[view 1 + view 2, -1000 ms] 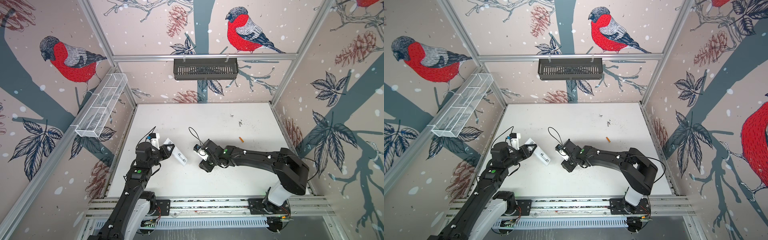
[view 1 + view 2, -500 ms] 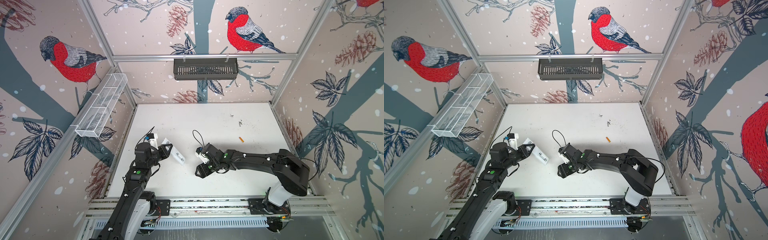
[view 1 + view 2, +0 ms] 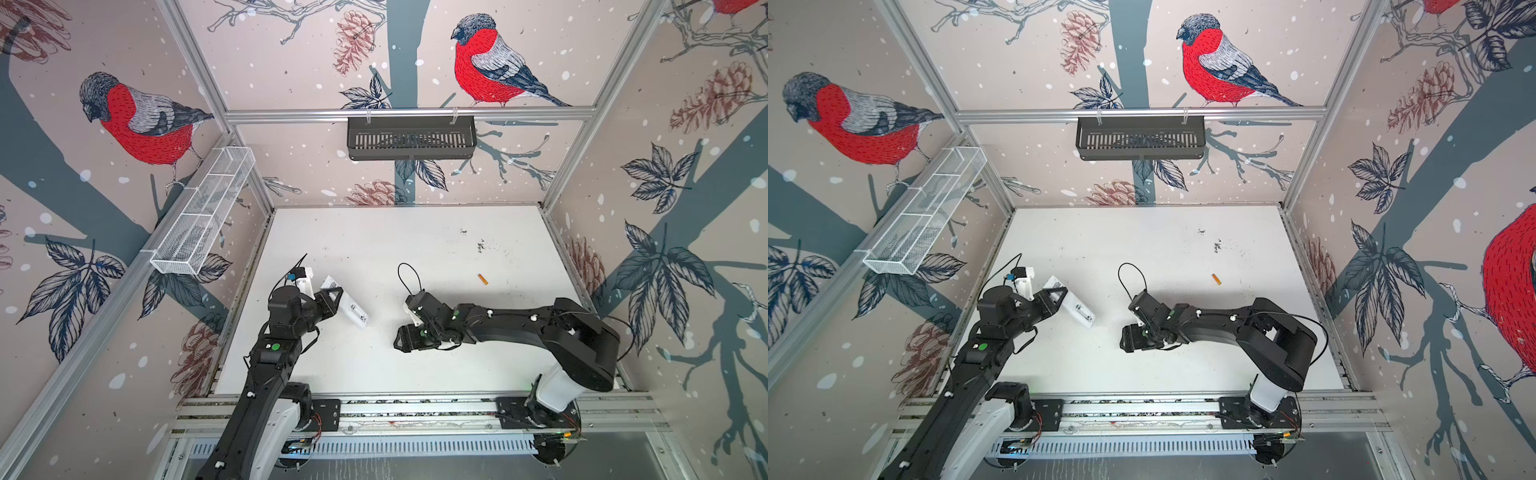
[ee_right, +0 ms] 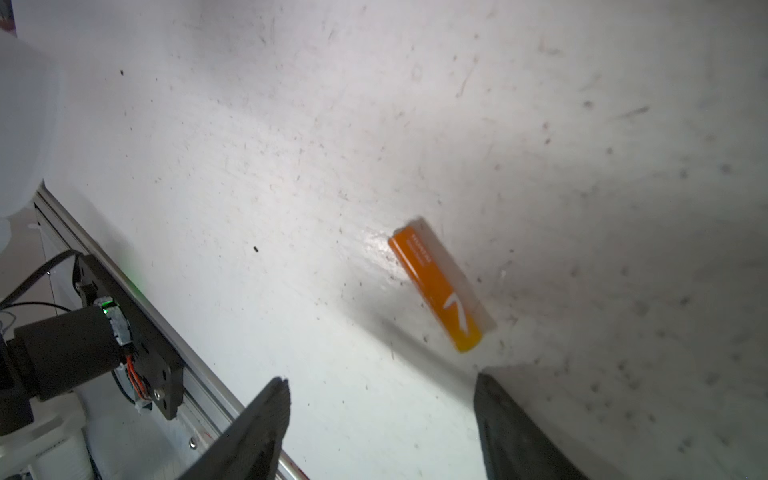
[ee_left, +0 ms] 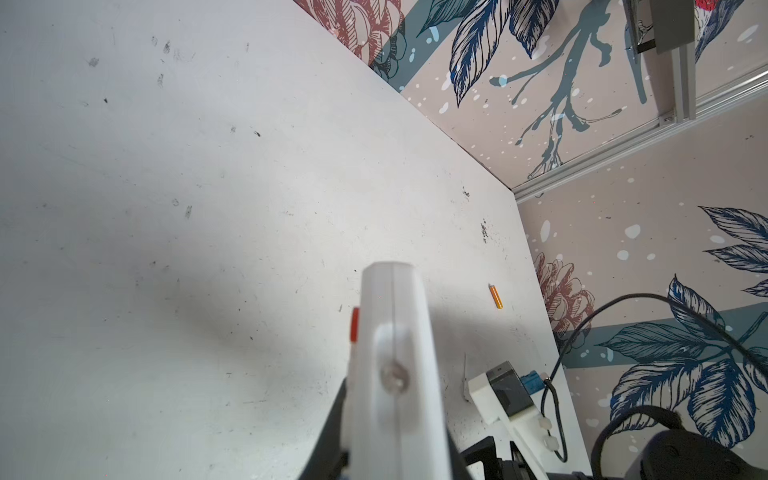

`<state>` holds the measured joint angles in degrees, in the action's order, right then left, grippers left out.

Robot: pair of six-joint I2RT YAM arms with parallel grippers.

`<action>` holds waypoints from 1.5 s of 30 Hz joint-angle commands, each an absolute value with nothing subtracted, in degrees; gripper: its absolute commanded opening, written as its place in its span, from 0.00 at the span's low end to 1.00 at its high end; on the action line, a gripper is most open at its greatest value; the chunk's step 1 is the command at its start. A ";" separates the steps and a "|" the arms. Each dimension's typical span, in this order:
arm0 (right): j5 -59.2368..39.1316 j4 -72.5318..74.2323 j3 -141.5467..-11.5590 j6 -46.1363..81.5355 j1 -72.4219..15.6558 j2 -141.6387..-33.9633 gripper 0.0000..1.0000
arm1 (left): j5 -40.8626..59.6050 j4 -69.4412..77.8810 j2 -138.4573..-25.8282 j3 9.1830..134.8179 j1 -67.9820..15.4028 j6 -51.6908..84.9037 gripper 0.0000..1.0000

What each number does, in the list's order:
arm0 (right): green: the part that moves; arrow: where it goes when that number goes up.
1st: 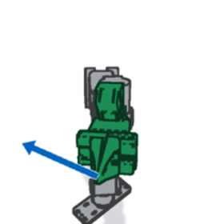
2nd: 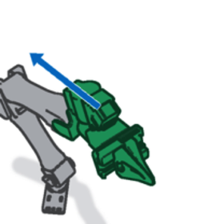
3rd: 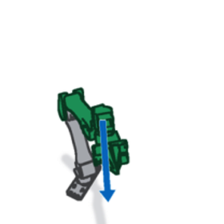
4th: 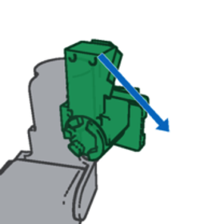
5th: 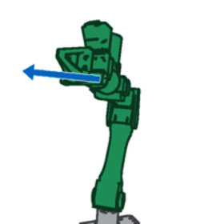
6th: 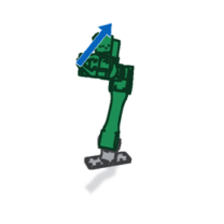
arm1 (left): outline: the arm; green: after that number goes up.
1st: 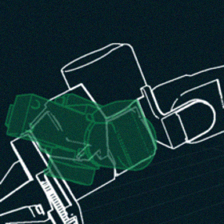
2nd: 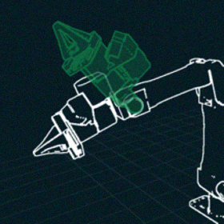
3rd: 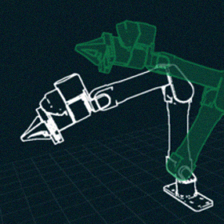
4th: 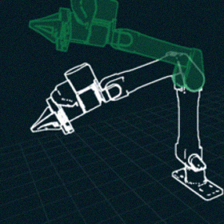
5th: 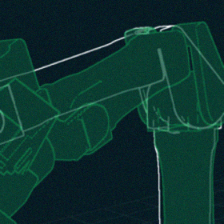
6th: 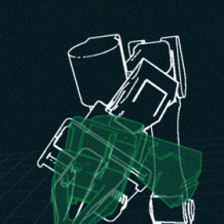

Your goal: Load the batteries into the remote control

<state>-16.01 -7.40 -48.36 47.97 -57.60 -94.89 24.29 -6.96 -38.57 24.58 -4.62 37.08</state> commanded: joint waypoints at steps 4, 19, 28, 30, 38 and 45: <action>-14.05 -6.98 -49.53 47.57 -56.00 -95.50 0.74 | 24.43 -6.43 -38.15 25.10 -4.58 36.21 0.00; -11.42 -9.75 -55.20 43.80 -56.73 -101.70 0.71 | 24.16 -6.33 -37.70 25.01 -4.58 36.16 0.00; -16.77 -16.04 -60.96 32.03 -56.48 -105.80 0.70 | 23.97 -6.70 -37.18 25.06 -4.59 36.13 0.00; -17.27 -18.85 -62.09 29.29 -56.40 -106.39 0.69 | 23.87 -6.68 -37.24 25.12 -4.59 36.12 0.00; -21.53 -25.84 -66.66 18.58 -58.43 -108.50 0.65 | 23.40 -6.66 -36.88 25.02 -4.57 36.22 0.00; -18.47 -27.30 -68.94 16.22 -59.55 -106.37 0.66 | 23.47 -6.75 -36.82 25.04 -4.60 36.26 0.00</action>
<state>-20.51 -24.62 -68.93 17.82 -59.61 -108.75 23.77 -7.07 -36.84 24.67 -4.64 37.06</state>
